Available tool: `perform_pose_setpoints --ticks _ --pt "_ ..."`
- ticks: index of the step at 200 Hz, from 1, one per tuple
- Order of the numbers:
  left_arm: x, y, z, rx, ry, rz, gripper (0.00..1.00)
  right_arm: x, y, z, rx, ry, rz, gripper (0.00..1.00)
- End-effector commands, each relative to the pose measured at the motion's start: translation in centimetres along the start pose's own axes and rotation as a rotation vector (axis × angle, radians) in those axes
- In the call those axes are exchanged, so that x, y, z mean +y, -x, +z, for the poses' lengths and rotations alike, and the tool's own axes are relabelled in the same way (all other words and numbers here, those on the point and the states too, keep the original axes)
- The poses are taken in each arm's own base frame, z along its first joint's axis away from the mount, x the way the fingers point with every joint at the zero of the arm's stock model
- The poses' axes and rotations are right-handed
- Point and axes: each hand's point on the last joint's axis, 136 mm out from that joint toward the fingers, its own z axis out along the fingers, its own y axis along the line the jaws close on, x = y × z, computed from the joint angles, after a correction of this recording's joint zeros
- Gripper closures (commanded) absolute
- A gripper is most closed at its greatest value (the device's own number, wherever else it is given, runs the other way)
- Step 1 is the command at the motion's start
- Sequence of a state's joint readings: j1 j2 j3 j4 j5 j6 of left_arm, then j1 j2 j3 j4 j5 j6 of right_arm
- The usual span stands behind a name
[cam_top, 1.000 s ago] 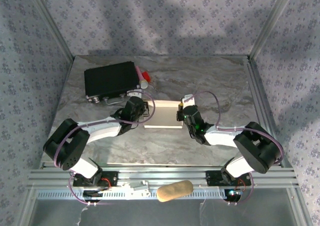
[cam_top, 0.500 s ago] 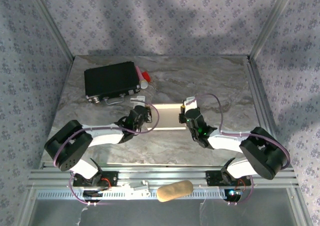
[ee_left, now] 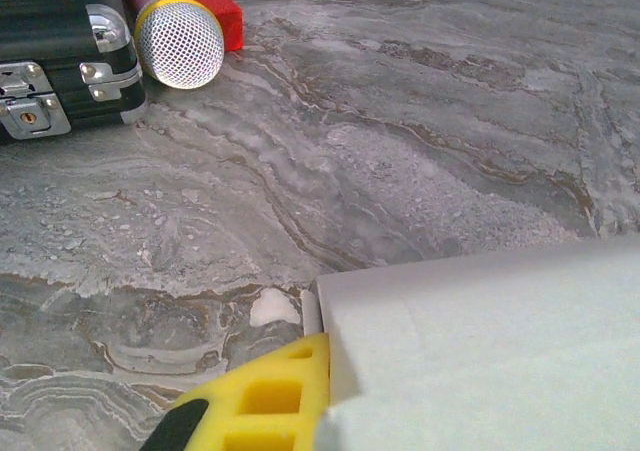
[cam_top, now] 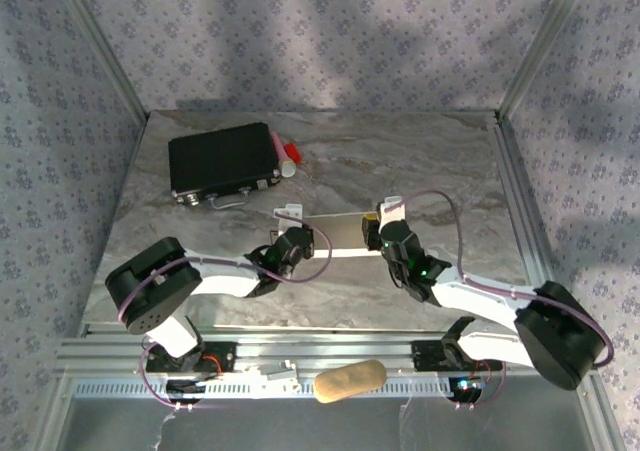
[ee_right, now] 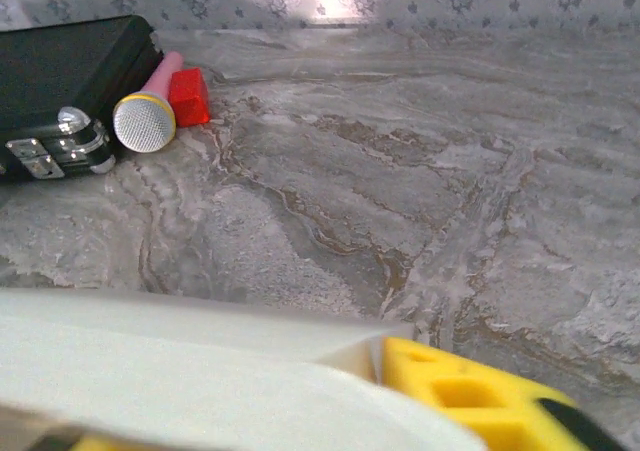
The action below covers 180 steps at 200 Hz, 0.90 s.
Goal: Fold the paper box
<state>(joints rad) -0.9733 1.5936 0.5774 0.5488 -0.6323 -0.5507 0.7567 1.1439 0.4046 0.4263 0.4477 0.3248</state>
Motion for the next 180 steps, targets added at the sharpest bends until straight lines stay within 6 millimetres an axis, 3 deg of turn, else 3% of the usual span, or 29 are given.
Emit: perform_pose_setpoints --ticks 1,33,83,110,132,156,180 --pt "1.7 -3.4 -0.1 0.098 0.088 0.104 1.00 0.0 -0.8 -1.2 0.066 0.009 0.075 0.55" --pt "1.3 -3.3 -0.1 0.088 0.116 0.142 1.00 -0.1 -0.7 -3.5 0.065 0.047 0.149 0.44" --pt "1.1 -3.3 -0.2 0.076 0.141 0.148 1.00 0.1 0.3 -6.7 0.057 0.085 0.249 0.39" --pt "1.2 -3.5 -0.2 0.079 0.151 0.142 1.00 -0.9 1.9 -8.3 0.086 0.015 0.463 0.36" --pt "1.3 -3.5 -0.3 0.074 0.158 0.132 1.00 -1.2 2.0 -9.2 0.173 -0.065 0.708 0.38" --pt "1.2 -3.6 -0.4 0.070 0.161 0.127 1.00 0.2 2.8 -9.2 0.222 -0.084 0.933 0.40" --pt "1.2 -3.4 -0.6 0.062 0.172 0.124 1.00 2.7 3.5 -8.0 0.262 -0.077 1.109 0.43"
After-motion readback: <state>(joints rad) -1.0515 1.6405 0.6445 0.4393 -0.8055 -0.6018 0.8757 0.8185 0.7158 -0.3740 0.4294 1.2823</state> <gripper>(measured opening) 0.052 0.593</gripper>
